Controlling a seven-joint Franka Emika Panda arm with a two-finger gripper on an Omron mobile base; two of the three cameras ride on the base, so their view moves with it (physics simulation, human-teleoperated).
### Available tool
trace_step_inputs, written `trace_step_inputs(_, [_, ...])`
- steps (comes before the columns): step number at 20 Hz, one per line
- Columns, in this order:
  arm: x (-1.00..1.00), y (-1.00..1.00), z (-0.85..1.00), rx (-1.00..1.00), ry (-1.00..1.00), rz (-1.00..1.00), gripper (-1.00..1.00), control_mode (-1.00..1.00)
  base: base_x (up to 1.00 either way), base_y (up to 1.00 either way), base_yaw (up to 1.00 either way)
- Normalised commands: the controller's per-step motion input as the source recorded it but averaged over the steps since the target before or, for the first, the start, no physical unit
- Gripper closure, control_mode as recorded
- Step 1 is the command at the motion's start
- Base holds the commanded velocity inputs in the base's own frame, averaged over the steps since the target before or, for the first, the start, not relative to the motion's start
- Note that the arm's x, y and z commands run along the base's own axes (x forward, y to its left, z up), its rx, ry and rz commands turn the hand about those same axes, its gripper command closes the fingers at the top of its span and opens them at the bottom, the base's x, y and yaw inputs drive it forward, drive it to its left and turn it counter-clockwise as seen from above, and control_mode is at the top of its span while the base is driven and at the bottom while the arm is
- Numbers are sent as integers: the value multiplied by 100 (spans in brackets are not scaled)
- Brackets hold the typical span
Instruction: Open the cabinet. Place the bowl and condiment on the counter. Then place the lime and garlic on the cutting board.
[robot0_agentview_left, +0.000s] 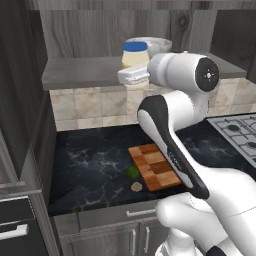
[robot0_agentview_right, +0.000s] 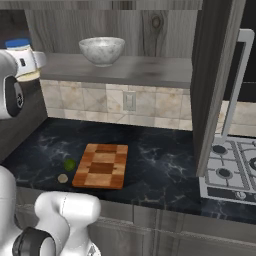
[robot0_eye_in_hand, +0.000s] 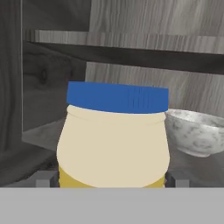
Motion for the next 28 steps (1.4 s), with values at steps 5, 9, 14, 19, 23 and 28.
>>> trace_step_inputs(5, [-41, 0, -28, -8, 3, 9, 100, -100, 0, 0, 0])
trace_step_inputs(9, [-27, 0, -35, -9, 7, 10, 100, -100, 0, 0, 0])
trace_step_inputs(14, [-13, 0, -35, -6, 7, 10, 100, -100, 0, 0, 0])
trace_step_inputs(19, [-2, 0, -31, -3, 7, 9, 100, -100, 0, 0, 0])
trace_step_inputs(23, [0, 0, -24, -1, 2, 7, 100, -100, 0, 0, 0])
trace_step_inputs(28, [0, 0, -23, 0, 0, 6, 100, -100, 0, 0, 0])
